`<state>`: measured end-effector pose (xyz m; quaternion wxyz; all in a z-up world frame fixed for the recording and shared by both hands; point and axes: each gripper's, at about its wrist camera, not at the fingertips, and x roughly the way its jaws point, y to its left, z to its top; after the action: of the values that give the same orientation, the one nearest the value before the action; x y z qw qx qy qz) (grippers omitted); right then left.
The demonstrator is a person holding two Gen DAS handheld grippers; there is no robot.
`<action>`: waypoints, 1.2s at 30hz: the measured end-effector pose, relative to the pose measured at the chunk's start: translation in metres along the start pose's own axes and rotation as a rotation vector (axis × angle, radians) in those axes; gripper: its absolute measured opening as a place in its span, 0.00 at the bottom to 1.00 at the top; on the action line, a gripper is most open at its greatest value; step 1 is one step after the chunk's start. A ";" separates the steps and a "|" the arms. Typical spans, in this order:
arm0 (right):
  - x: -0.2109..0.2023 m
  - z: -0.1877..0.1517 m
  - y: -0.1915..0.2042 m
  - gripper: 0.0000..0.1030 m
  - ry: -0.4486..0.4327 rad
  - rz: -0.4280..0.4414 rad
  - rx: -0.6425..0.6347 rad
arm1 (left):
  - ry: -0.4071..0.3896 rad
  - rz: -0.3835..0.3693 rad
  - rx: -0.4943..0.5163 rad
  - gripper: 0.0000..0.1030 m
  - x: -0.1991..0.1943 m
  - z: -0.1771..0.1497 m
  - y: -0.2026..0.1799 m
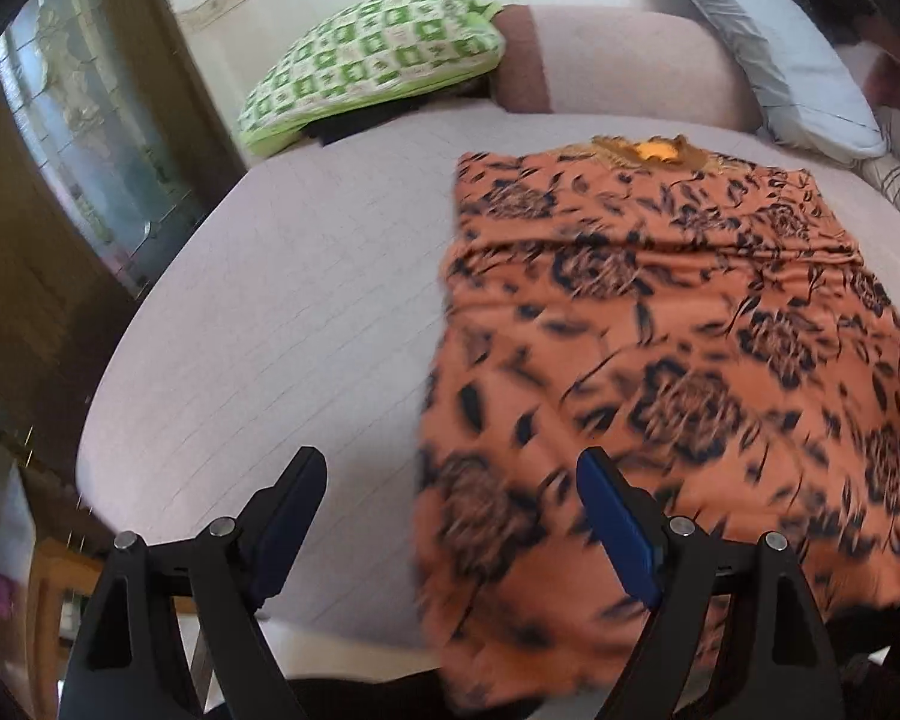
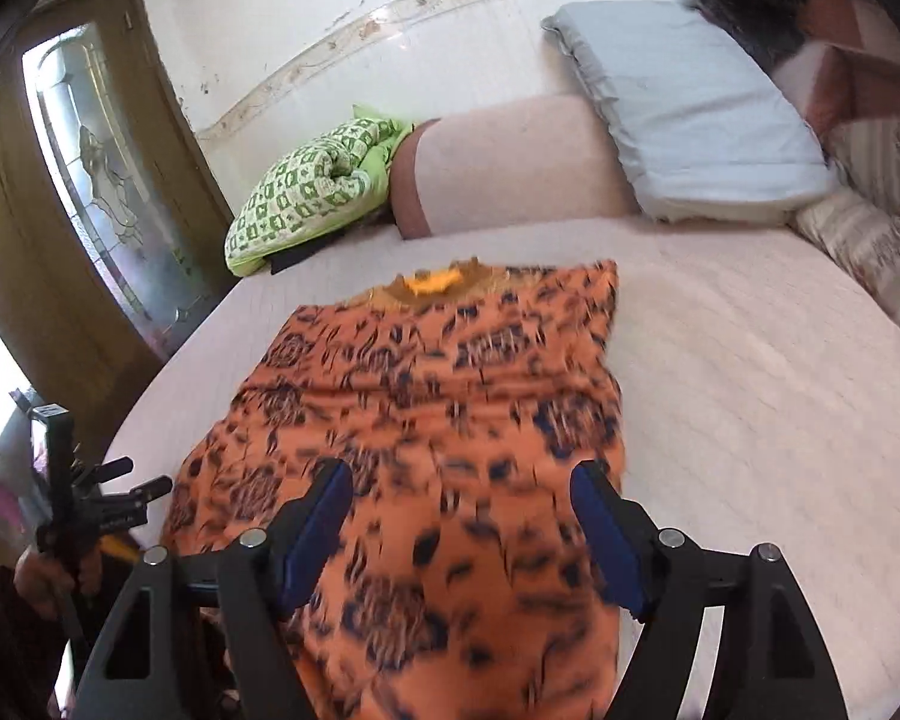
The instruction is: Fold small clothes
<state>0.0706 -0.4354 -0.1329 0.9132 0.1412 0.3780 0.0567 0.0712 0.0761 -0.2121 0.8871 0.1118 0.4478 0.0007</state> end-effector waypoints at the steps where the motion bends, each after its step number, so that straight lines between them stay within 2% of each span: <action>1: -0.007 -0.007 -0.004 0.76 0.010 0.025 0.045 | 0.013 0.002 -0.011 0.83 -0.002 -0.005 0.008; 3: -0.014 -0.021 -0.006 0.76 0.039 0.073 0.102 | 0.047 0.011 -0.044 0.83 -0.004 -0.016 0.025; 6: -0.017 -0.042 0.007 0.76 0.048 0.095 0.086 | 0.078 -0.006 -0.081 0.83 -0.005 -0.033 0.041; 7: -0.010 -0.048 0.015 0.76 0.080 0.121 0.093 | 0.088 -0.022 -0.094 0.81 -0.005 -0.037 0.043; 9: 0.003 -0.057 0.031 0.76 0.125 0.176 0.101 | 0.110 -0.085 -0.120 0.65 -0.003 -0.044 0.045; 11: 0.013 -0.066 0.049 0.76 0.154 0.224 0.089 | 0.129 -0.129 -0.133 0.59 0.001 -0.048 0.044; 15: 0.039 -0.085 0.087 0.76 0.246 0.260 0.020 | 0.181 -0.167 -0.176 0.60 0.017 -0.051 0.043; 18: 0.063 -0.099 0.101 0.76 0.321 0.240 -0.009 | 0.226 -0.223 -0.197 0.69 0.032 -0.054 0.039; 21: 0.090 -0.107 0.105 0.76 0.385 0.226 0.004 | 0.254 -0.317 -0.199 0.69 0.043 -0.056 0.031; 22: 0.102 -0.112 0.108 0.76 0.422 0.224 0.002 | 0.256 -0.334 -0.202 0.68 0.046 -0.056 0.029; 23: 0.109 -0.113 0.109 0.74 0.450 0.216 -0.006 | 0.256 -0.347 -0.203 0.51 0.048 -0.056 0.026; 24: 0.120 -0.119 0.114 0.69 0.488 0.201 -0.030 | 0.252 -0.341 -0.194 0.40 0.051 -0.055 0.022; 25: 0.123 -0.121 0.119 0.67 0.484 0.184 -0.066 | 0.241 -0.327 -0.183 0.37 0.051 -0.054 0.020; 26: 0.122 -0.122 0.124 0.60 0.471 0.174 -0.098 | 0.226 -0.328 -0.174 0.27 0.051 -0.053 0.019; 27: 0.121 -0.122 0.129 0.36 0.467 0.175 -0.140 | 0.203 -0.335 -0.170 0.10 0.049 -0.052 0.020; 28: 0.122 -0.123 0.135 0.18 0.480 0.189 -0.176 | 0.194 -0.350 -0.175 0.10 0.049 -0.051 0.022; 29: 0.123 -0.125 0.139 0.10 0.498 0.189 -0.197 | 0.197 -0.364 -0.186 0.09 0.050 -0.050 0.025; 33: 0.120 -0.137 0.160 0.10 0.566 0.241 -0.258 | 0.197 -0.377 -0.159 0.08 0.044 -0.054 0.034; 34: 0.117 -0.142 0.168 0.08 0.608 0.301 -0.256 | 0.195 -0.378 -0.149 0.08 0.041 -0.055 0.036; 35: 0.115 -0.149 0.174 0.00 0.646 0.361 -0.256 | 0.196 -0.372 -0.140 0.06 0.039 -0.056 0.038; 36: 0.111 -0.155 0.181 0.00 0.671 0.400 -0.267 | 0.208 -0.331 -0.119 0.05 0.037 -0.060 0.043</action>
<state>0.0406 -0.2059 -0.2580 0.7205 0.0658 0.6094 0.3244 0.0499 0.1342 -0.2676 0.8291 -0.0166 0.5485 -0.1073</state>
